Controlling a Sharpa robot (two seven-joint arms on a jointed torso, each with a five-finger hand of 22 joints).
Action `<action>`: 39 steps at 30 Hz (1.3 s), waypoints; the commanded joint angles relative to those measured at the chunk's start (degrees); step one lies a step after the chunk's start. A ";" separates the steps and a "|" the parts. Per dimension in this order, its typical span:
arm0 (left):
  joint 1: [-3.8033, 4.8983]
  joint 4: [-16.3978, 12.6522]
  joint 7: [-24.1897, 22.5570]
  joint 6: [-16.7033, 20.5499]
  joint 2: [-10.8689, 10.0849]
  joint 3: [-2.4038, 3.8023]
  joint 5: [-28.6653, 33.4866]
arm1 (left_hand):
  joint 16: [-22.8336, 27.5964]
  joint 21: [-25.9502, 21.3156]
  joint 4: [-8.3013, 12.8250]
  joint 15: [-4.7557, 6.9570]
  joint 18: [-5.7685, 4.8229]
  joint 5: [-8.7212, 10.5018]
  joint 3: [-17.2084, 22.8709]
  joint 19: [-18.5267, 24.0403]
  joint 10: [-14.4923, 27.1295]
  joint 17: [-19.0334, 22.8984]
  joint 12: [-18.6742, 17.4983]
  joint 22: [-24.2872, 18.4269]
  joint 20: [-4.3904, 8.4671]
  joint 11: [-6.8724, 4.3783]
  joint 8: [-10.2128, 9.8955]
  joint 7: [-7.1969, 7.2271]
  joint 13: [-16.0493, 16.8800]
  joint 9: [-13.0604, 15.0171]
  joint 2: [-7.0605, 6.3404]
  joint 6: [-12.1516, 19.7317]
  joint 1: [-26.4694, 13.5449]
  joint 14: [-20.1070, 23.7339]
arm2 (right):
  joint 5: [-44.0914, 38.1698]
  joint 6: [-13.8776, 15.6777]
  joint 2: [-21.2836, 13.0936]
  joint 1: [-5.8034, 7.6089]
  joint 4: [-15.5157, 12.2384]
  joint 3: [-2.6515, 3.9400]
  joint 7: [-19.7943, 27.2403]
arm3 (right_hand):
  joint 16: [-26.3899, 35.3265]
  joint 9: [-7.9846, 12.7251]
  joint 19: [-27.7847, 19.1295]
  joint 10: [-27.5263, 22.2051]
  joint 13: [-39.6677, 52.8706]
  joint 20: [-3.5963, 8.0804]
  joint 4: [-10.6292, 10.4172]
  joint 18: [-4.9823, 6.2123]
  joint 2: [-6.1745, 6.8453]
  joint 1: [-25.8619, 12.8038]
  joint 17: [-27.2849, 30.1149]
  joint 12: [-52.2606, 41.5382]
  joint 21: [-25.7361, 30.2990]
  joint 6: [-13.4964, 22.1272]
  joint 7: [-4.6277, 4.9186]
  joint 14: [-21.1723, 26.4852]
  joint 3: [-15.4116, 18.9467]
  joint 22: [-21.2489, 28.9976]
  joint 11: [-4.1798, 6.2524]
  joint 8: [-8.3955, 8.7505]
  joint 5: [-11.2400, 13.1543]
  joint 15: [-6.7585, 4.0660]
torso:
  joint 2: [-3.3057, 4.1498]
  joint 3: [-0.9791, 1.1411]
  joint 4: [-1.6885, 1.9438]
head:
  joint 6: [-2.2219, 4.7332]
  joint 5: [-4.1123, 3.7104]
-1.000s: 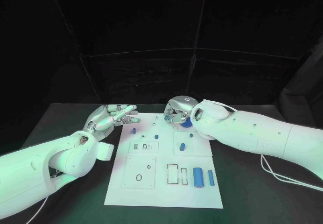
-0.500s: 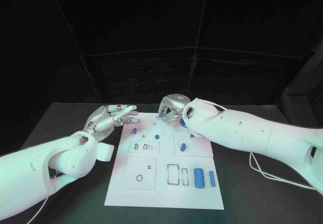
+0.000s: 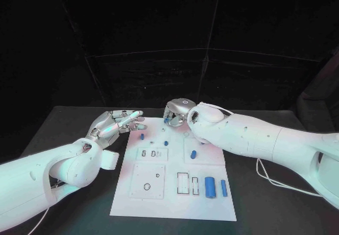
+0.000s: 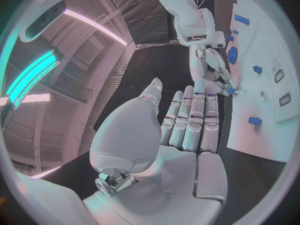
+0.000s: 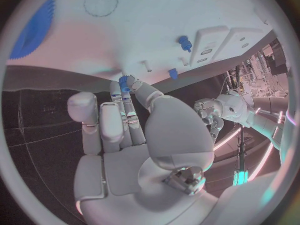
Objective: Assemble the parts on the task board
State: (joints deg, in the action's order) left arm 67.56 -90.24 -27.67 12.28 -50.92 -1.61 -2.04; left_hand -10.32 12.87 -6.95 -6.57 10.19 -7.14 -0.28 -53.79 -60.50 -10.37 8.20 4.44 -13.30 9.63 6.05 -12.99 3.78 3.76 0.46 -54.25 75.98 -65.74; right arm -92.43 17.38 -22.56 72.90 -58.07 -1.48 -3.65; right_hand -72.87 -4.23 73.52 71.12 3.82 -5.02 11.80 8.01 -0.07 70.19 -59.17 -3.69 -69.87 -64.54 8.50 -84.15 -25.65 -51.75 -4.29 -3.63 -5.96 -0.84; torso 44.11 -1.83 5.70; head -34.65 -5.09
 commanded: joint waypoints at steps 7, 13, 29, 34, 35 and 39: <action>0.17 -0.07 -0.02 -0.73 0.04 0.06 0.10 | 0.26 -0.28 0.14 -0.22 0.37 0.17 -0.10 -0.32 0.25 -0.06 -0.17 -0.07 -0.05 0.15 -0.27 -0.29 -0.06 -0.03 0.48 -0.02 -0.15 0.00 | -0.76 -2.47 0.62 0.07 0.59 0.01 -0.02 | -0.36 0.04 -0.44 -0.59 -0.10 -0.33 -0.27 -0.84 0.92 -0.02 0.10 0.21 -0.34 0.43 0.01 -1.19 -0.33 0.13 -0.13 0.00 0.07 0.33 | 0.04 -0.03 0.02 | -0.15 0.11; 0.21 -0.02 0.07 -0.76 0.00 0.06 0.10 | 0.37 -0.37 0.30 -0.21 0.38 0.18 -0.06 -0.37 0.28 -0.13 -0.15 -0.13 -0.06 0.14 -0.27 -0.27 -0.05 -0.01 0.59 0.00 -0.05 -0.03 | -1.03 -2.26 0.91 0.09 1.27 0.01 -0.82 | 0.18 0.67 -3.22 -5.71 -0.28 -1.28 -1.41 -0.12 3.48 -1.11 1.17 0.21 2.17 5.73 1.59 -0.56 -0.08 4.59 -1.55 0.25 0.36 1.59 | 0.09 -0.05 -0.06 | 0.01 0.17; 0.28 0.03 0.31 -1.06 -0.67 0.06 0.11 | 0.43 -0.41 0.33 -0.23 0.38 0.20 -0.09 -0.38 0.32 -0.15 -0.16 -0.16 -0.07 0.15 -0.29 -0.28 -0.05 -0.01 0.58 0.04 -0.07 -0.01 | 4.91 5.35 -7.27 0.71 -7.35 0.53 -1.96 | -0.40 -0.58 -2.70 -5.97 1.05 -2.10 -6.50 0.05 5.16 2.35 1.12 -6.53 2.55 11.33 2.25 -0.79 6.53 5.09 -1.81 -2.68 -2.83 1.90 | 0.11 0.18 -0.76 | 0.36 0.33; 0.29 0.16 0.39 -1.13 -0.96 0.06 0.48 | 0.43 -0.41 0.33 -0.23 0.38 0.20 -0.09 -0.38 0.32 -0.15 -0.16 -0.16 -0.07 0.15 -0.29 -0.28 -0.05 -0.01 0.58 0.04 -0.07 -0.01 | 11.96 3.30 -14.02 0.94 -13.45 1.82 -3.93 | -3.70 -0.41 0.03 5.48 5.73 -0.05 -8.72 -0.82 7.61 0.01 -3.72 -14.73 -0.83 9.68 -0.29 -1.88 8.96 -0.01 1.23 -2.97 -4.61 -0.47 | 0.04 0.39 -1.58 | 0.75 0.32; 0.29 0.18 0.41 -1.15 -0.98 0.06 0.54 | 0.43 -0.41 0.33 -0.23 0.38 0.20 -0.09 -0.38 0.32 -0.15 -0.16 -0.16 -0.07 0.15 -0.29 -0.28 -0.05 -0.01 0.58 0.04 -0.07 -0.01 | 12.96 2.66 -14.94 0.95 -14.11 1.90 -4.30 | -4.28 -0.28 0.47 5.98 8.25 0.69 -9.65 -0.92 8.28 -0.45 -4.43 -17.60 -1.40 9.55 -0.76 -2.00 10.26 -0.77 1.76 -2.94 -5.94 -1.09 | 0.03 0.43 -1.70 | 0.84 0.30; 0.29 0.34 0.46 -1.26 -1.01 0.05 0.69 | 0.43 -0.41 0.33 -0.23 0.38 0.20 -0.09 -0.38 0.32 -0.15 -0.16 -0.16 -0.07 0.15 -0.29 -0.28 -0.05 -0.01 0.58 0.04 -0.07 -0.01 | 15.75 -0.32 -18.47 1.00 -16.21 2.13 -6.25 | -8.17 0.17 2.82 5.78 33.47 1.01 -13.21 -1.98 8.56 -0.02 -10.72 -41.90 -4.45 10.33 -0.96 -2.84 16.34 -5.69 1.99 -2.51 -7.54 -1.28 | 0.02 0.59 -2.20 | 1.02 0.45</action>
State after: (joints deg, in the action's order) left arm 67.74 -89.91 -27.08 11.92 -51.91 -1.61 -1.82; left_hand -10.10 12.65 -6.95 -6.57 10.18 -7.14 -0.28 -53.79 -60.51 -10.44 8.20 4.37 -13.30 9.63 6.05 -12.99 3.79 3.76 0.45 -54.25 75.98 -65.74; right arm -82.16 19.46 -40.63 73.80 -73.60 0.60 -7.21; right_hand -80.43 -4.14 75.94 77.07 32.41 -4.08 -0.81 7.06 8.57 69.98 -68.84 -41.01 -73.90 -54.53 7.50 -84.04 -10.34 -56.72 -2.24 -6.27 -13.32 -1.97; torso 44.17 -1.39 3.98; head -33.72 -4.69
